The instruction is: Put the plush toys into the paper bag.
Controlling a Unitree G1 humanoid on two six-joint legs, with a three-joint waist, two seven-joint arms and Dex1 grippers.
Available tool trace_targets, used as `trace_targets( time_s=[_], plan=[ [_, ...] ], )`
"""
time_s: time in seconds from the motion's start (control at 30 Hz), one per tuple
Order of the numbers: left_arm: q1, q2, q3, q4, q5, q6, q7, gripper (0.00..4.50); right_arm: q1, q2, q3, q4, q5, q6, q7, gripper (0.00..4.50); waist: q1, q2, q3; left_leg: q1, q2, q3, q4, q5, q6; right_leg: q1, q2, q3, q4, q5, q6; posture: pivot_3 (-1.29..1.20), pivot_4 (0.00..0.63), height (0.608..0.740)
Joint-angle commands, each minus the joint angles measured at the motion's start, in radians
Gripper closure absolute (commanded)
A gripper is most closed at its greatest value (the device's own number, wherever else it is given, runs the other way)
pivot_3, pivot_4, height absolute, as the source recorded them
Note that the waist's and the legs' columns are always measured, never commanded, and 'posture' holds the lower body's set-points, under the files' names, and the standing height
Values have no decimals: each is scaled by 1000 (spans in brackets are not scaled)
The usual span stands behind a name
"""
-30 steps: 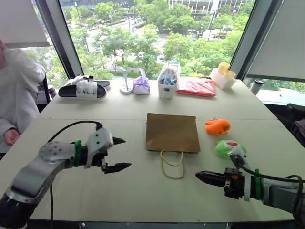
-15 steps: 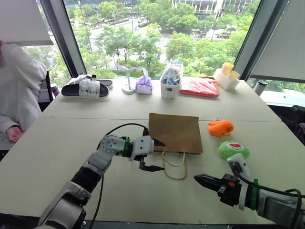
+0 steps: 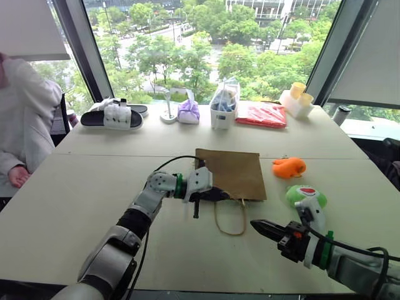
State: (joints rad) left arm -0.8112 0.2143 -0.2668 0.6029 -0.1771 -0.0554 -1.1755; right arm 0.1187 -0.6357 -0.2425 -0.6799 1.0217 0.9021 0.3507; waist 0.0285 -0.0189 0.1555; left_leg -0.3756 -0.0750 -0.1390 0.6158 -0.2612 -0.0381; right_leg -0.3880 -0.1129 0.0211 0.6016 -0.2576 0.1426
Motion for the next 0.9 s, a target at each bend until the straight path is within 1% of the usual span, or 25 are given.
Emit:
trace_targets(
  time_s=[0.03, 0.13, 0.23, 0.33, 0.43, 0.53, 0.63, 0.77, 0.9],
  plan=[
    [-45, -8, 87, -141, -109, 254, 54, 4447, -60, 36, 52, -11, -85, -65, -32, 4500, -9, 0, 0, 0, 0, 0, 0, 0, 0, 0, 0, 0, 0, 0, 0, 0, 150, 740],
    [-60, -7, 130, -255, -177, 435, 100, 4447, -119, 70, 110, 21, -173, -104, -56, 4500, -19, 0, 0, 1, 0, -1, 0, 0, 0, 0, 0, 0, 2, 0, 0, 0, 150, 740],
    [-37, -15, 155, -406, -261, 581, 134, 4447, -194, 104, 189, 96, -307, -161, -82, 4500, -26, 0, 0, 1, 0, -1, 0, 0, -1, -1, 0, 0, 3, 0, 0, 0, 150, 740],
    [-11, -28, 159, -485, -298, 672, 184, 4447, -241, 132, 226, 155, -378, -204, -72, 4500, -26, 0, 0, 2, 0, -1, 0, 1, -1, -2, 0, 0, 7, 0, 0, 0, 150, 740],
    [22, -39, 167, -556, -351, 755, 218, 4447, -297, 141, 277, 250, -488, -255, -71, 4500, -30, 0, 0, 3, 0, -1, 0, 1, -2, -3, 0, 0, 9, 0, 0, 0, 150, 740],
    [46, -22, 143, -587, -337, 752, 226, 4447, -319, 160, 291, 299, -535, -278, -59, 4500, -38, 0, 0, 3, 0, -1, 0, 2, -4, -3, 0, 0, 10, 0, 0, 0, 150, 740],
    [49, -20, 150, -581, -334, 747, 246, 4447, -308, 167, 274, 290, -533, -272, -41, 4500, -39, 0, 0, 3, 0, -1, 0, 2, -4, -3, 0, 0, 10, 0, 0, 0, 150, 740],
    [37, -37, 189, -580, -388, 783, 269, 4447, -299, 163, 269, 298, -551, -272, -20, 4500, -39, 0, 0, 3, 0, -1, 0, 2, -4, -3, 0, 0, 10, 0, 0, 0, 150, 740],
    [18, -54, 224, -585, -450, 821, 283, 4447, -389, 198, 332, 444, -635, -293, -19, 4500, -45, 0, 0, 3, 0, 0, 0, 2, -4, -3, 0, 0, 10, 0, 0, 0, 150, 740]
  ],
)
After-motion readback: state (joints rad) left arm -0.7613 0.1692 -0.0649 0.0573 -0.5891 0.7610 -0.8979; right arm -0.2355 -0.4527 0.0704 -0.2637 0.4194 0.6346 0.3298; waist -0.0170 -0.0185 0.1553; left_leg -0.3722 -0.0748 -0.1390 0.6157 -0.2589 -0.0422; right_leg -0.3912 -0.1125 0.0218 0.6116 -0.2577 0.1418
